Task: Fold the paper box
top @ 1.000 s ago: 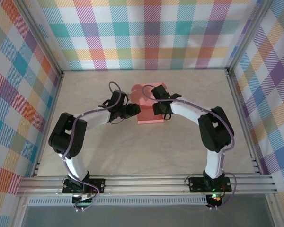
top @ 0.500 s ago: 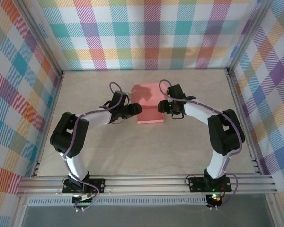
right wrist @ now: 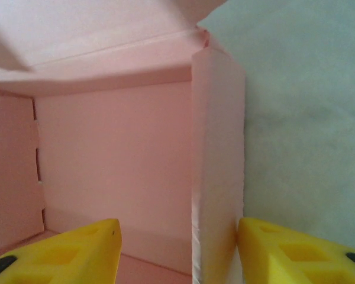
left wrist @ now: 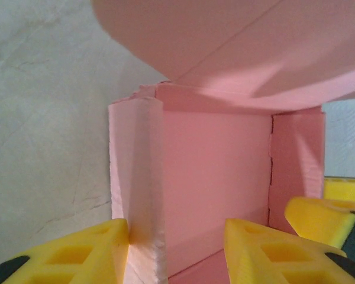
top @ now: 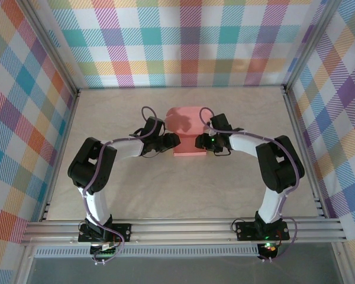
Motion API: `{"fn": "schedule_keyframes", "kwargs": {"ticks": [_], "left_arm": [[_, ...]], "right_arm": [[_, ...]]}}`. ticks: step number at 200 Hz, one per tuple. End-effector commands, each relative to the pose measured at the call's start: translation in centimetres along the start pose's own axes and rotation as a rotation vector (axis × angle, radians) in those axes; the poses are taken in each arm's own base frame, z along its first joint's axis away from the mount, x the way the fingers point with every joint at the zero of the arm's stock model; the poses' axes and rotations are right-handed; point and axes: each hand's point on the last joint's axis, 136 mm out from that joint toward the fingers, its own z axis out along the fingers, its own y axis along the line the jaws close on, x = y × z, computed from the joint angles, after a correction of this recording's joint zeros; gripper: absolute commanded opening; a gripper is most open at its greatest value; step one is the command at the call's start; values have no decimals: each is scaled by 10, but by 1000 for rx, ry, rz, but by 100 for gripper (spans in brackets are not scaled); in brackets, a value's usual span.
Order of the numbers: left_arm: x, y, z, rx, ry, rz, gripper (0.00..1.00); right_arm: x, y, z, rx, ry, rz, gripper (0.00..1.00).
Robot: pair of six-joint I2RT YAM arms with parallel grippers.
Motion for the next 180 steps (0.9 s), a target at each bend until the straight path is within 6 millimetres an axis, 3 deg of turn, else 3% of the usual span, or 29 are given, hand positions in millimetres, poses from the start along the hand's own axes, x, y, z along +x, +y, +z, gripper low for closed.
{"fn": "schedule_keyframes", "kwargs": {"ticks": [1,33,59,119,157,163,174,180], "left_arm": [[10,-24,-15,61,4,19,46],[28,-24,-22,57,22,23,46],[40,-21,-29,44,17,25,46],[30,-6,-52,-78,-58,105,54],[2,-26,-93,-70,-223,296,67],[-3,-30,-100,-75,-247,329,78],[-13,-37,-113,-80,-273,395,81],[-19,-40,-119,-91,-280,422,98]], "right_arm": [[2,22,-17,-98,-20,20,53],[24,26,-27,-151,-6,47,53],[36,17,-35,-124,-15,54,57],[29,0,-59,2,-89,-55,71],[2,8,-96,18,-187,-271,73],[-3,11,-102,14,-197,-303,74],[-12,15,-113,16,-209,-360,75],[-16,19,-118,7,-207,-401,75]]}}
